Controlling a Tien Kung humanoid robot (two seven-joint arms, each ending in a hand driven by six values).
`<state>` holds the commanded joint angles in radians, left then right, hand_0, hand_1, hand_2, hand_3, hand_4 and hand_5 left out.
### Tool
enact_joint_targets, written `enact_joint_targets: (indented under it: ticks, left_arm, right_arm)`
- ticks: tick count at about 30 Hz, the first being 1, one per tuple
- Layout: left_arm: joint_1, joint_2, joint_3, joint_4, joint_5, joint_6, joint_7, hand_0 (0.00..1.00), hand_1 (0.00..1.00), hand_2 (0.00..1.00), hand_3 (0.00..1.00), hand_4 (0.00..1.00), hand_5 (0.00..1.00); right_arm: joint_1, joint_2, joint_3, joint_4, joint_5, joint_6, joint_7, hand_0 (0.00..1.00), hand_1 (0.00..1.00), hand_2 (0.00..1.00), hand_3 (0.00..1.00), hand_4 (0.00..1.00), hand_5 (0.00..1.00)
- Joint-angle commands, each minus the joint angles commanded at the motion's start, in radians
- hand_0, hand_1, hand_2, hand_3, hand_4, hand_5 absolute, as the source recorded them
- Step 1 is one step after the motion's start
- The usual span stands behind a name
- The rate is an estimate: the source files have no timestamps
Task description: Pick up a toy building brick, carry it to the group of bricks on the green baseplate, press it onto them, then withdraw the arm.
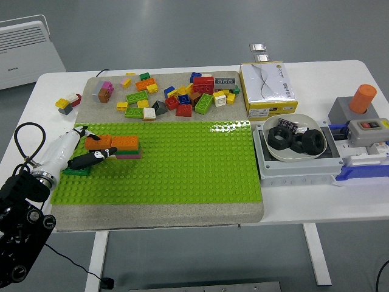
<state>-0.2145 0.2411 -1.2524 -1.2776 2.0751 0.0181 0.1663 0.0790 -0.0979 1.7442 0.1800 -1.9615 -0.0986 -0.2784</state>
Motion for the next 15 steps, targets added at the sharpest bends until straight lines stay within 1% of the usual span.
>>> enact_joint_targets:
  ticks: [8,15]
  left_arm:
    - [0.000,-0.002,0.007,0.006,0.001,-0.002,0.002,0.952,0.966,0.954,0.662,0.998,0.775]
    - [0.002,0.000,0.016,-0.017,0.010,-0.008,0.011,0.951,0.966,0.954,0.661,0.998,0.773]
  right_arm:
    - [-0.002,0.000,-0.001,0.000,0.001,0.000,0.000,0.692,0.667,0.679,0.767,0.940,0.998]
    - [0.000,0.000,-0.002,0.000,0.002,0.000,0.000,0.691,0.667,0.679,0.768,0.940,0.998]
